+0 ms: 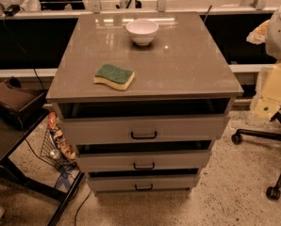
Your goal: Open top drawer
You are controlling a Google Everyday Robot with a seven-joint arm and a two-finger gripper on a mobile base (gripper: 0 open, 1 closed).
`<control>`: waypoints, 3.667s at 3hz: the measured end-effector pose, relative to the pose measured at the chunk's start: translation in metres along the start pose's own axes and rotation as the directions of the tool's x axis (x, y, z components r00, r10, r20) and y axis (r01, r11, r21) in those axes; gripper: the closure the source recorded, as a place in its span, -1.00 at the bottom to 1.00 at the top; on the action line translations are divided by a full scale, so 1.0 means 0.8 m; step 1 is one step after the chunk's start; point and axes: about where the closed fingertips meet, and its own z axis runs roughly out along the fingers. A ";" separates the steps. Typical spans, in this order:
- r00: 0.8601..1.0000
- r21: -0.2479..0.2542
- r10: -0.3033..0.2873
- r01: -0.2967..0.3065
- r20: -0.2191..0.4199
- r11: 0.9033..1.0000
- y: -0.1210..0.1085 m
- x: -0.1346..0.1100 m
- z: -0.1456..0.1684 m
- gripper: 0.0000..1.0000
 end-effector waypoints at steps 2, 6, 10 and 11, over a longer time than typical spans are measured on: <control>0.998 0.021 -0.057 0.056 0.034 0.998 -0.016 -0.032 0.022 -1.00; 0.949 0.106 -0.295 0.306 -0.106 0.946 0.080 -0.102 0.209 -1.00; 0.933 0.018 -0.343 0.347 -0.108 0.938 0.123 -0.108 0.355 -1.00; 0.925 0.027 -0.366 0.370 -0.097 0.929 0.123 -0.121 0.391 -1.00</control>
Offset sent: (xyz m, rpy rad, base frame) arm 0.0647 0.0645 -0.0267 0.0332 -0.0854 0.1632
